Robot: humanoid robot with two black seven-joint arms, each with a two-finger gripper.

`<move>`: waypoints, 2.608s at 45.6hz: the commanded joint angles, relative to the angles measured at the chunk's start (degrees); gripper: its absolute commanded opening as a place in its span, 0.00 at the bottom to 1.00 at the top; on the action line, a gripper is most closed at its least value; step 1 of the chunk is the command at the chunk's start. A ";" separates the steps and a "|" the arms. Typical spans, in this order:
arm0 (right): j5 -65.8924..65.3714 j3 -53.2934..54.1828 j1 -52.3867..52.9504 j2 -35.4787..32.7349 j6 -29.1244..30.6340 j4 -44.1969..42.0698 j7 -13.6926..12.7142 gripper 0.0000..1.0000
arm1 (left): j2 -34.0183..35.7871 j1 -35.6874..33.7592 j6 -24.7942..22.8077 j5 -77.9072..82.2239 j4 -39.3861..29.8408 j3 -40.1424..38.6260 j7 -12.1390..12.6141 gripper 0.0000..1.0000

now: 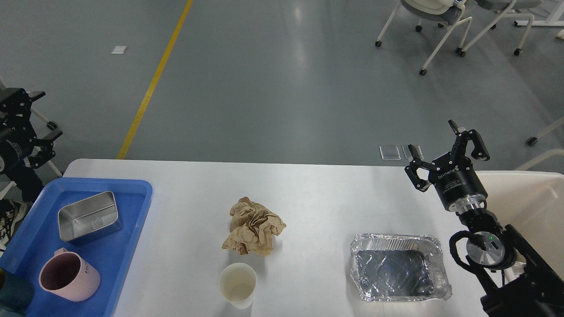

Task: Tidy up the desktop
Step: 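Raise the left gripper away and swing the right arm outward, then lower the right gripper to the foil tray edge and grasp it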

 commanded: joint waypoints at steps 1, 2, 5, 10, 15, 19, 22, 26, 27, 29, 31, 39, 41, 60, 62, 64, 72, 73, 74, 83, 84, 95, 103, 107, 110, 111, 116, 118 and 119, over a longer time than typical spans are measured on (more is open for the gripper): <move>-4.22 -0.11 0.09 -3.71 0.46 0.38 0.34 1.00 | -3.03 7.32 2.95 -2.83 -8.48 -10.42 0.10 0.97; -5.01 -0.38 0.09 -4.59 0.64 0.38 0.34 1.00 | -3.74 8.64 3.48 -2.83 -10.24 -12.00 0.10 0.97; -6.68 -0.64 0.18 -6.70 2.13 0.38 0.34 1.00 | -5.76 13.47 4.62 -2.83 -15.51 -15.96 0.10 0.97; -8.27 -1.08 0.27 -7.58 5.99 0.30 0.34 1.00 | -11.11 20.59 5.77 -2.66 -22.38 -22.64 -0.25 0.97; -13.44 -5.46 0.71 -8.11 7.41 -0.32 0.25 1.00 | -18.32 27.27 5.33 -2.66 -26.51 -28.80 -0.16 0.97; -19.95 -10.04 3.77 -8.99 6.00 -1.63 0.16 1.00 | -23.60 30.09 5.24 -2.48 -30.73 -30.39 -0.16 0.97; -22.15 -11.80 6.06 -9.08 4.16 -3.92 0.07 1.00 | -26.85 30.45 5.24 -2.31 -31.44 -30.30 -0.25 0.97; -24.96 -12.51 6.60 -11.53 3.45 -3.93 0.42 1.00 | -30.28 31.06 5.07 -2.31 -31.35 -30.74 -0.34 0.97; -26.45 -12.68 6.51 -12.58 3.36 -3.40 0.42 1.00 | -30.72 31.41 5.07 -2.31 -31.35 -30.74 -0.43 0.97; -31.18 -13.03 6.25 -14.69 2.31 -1.38 0.68 1.00 | -31.69 32.11 4.63 -2.39 -31.44 -30.57 -0.43 0.97; -37.33 -13.38 5.72 -16.28 0.04 -0.24 1.56 1.00 | -32.39 32.73 3.75 -2.39 -31.79 -30.13 -0.51 0.97; -51.86 -15.49 1.32 -24.98 -6.74 1.70 3.94 1.00 | -32.40 36.16 2.25 -2.39 -31.62 -30.65 -0.52 0.97; -51.86 -17.24 1.06 -27.00 -6.74 2.84 3.94 1.00 | -32.13 36.51 2.17 -2.39 -31.44 -30.57 -0.43 0.97; -52.30 -33.94 -2.02 -60.92 -6.83 21.47 4.38 1.00 | -31.52 37.22 -15.06 -2.39 -24.68 -32.06 -0.52 0.97; -52.48 -35.79 -2.02 -64.17 -6.83 22.79 4.38 1.00 | -31.52 36.86 -14.71 -2.39 -23.01 -32.15 -0.51 0.97; -52.91 -37.29 -1.93 -67.07 -6.83 24.28 4.47 1.00 | -31.52 36.34 -14.10 -2.39 -21.60 -32.15 -0.43 0.97; -55.73 -38.70 -1.93 -75.69 -6.75 27.80 4.47 1.00 | -31.78 35.37 -11.98 -2.48 -19.14 -31.71 -0.43 0.97; -55.73 -38.79 -2.02 -76.48 -6.74 28.33 4.47 1.00 | -31.78 35.37 -11.90 -2.48 -19.05 -31.62 -0.43 0.97; -55.82 -38.87 -2.02 -77.19 -6.66 28.68 4.47 1.00 | -31.87 35.45 -11.81 -2.48 -18.96 -31.53 -0.43 0.97; -55.73 -39.32 -1.49 -81.06 -2.62 29.83 4.38 1.00 | -32.05 34.84 -5.93 -2.75 -18.96 -31.00 0.36 0.97; -55.73 -39.31 -1.40 -81.15 -1.83 29.83 4.29 1.00 | -32.05 34.67 -5.14 -2.75 -18.96 -30.74 0.36 0.97; -55.73 -39.40 -1.58 -77.56 0.37 29.13 -1.06 1.00 | -32.05 34.49 -3.29 -2.57 -18.96 -27.49 0.36 0.97; -55.82 -39.40 -1.32 -66.22 0.37 25.18 -5.81 1.00 | -31.69 33.61 0.32 -2.22 -18.96 -26.26 -0.43 0.97; -55.73 -39.58 -0.79 -60.68 0.46 23.50 -7.92 1.00 | -31.69 33.08 0.67 -2.13 -18.87 -26.26 -0.08 0.97; -55.82 -39.67 -0.61 -57.34 0.55 22.36 -9.50 1.00 | -31.69 33.08 0.93 -2.13 -18.87 -26.17 0.01 0.97; -55.82 -39.67 -0.61 -56.29 0.55 21.92 -9.94 1.00 | -31.69 33.08 1.20 -2.22 -18.87 -26.17 0.01 0.97; -55.82 -39.67 -0.17 -51.71 2.13 19.72 -10.74 1.00 | -31.87 32.82 4.09 -2.22 -18.43 -25.91 0.28 0.97; -55.91 -39.75 0.18 -50.66 2.75 19.20 -10.74 1.00 | -31.87 32.73 4.62 -2.22 -18.26 -25.21 0.36 0.97; -55.99 -39.84 0.18 -50.13 2.83 19.02 -10.74 1.00 | -31.87 32.64 4.71 -2.22 -18.26 -24.68 0.36 0.97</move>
